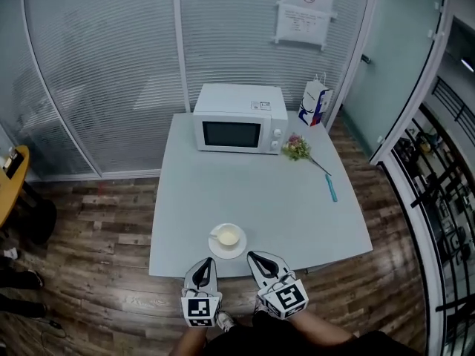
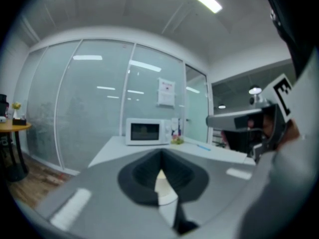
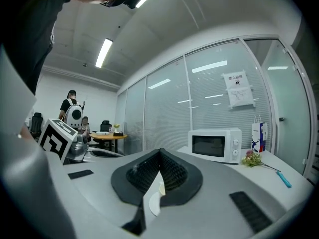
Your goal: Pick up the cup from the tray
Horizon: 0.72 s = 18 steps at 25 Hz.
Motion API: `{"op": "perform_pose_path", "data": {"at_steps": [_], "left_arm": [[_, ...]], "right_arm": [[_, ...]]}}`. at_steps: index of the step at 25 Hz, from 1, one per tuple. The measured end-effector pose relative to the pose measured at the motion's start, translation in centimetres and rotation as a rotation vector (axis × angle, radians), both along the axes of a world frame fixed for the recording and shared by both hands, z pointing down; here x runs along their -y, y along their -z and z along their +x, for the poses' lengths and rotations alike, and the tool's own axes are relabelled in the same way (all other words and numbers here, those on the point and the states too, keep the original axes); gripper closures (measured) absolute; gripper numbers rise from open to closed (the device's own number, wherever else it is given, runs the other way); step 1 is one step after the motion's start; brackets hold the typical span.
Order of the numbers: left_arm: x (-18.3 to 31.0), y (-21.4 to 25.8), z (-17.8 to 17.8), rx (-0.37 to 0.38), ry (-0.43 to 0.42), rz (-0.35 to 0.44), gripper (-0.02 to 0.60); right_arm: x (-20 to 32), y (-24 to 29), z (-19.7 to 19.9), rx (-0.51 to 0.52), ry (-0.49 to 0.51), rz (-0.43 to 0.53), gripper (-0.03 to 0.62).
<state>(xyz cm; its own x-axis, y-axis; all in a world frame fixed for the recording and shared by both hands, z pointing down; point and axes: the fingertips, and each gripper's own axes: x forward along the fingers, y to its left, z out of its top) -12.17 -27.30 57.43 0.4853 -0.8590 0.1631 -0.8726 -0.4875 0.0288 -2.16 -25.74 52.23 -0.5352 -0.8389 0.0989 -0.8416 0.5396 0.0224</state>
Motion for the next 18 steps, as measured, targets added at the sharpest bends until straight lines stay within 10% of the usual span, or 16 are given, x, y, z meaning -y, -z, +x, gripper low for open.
{"op": "perform_pose_path", "data": {"at_steps": [10,13,18], "left_arm": [[1.7,-6.3,2.9,0.052,-0.032,-0.093,0.574],[2.7,-8.1,4.0,0.069,-0.046,-0.128,0.313],[4.2,-11.4,5.5,0.104,-0.061,-0.192,0.224]], "right_arm": [[1.5,-6.0,0.6,-0.050,0.070,-0.131,0.605],[2.2,-7.7,1.1,-0.057,0.071,-0.166,0.605],[3.5,-9.8,2.2,-0.064,0.067,-0.209,0.604]]}}
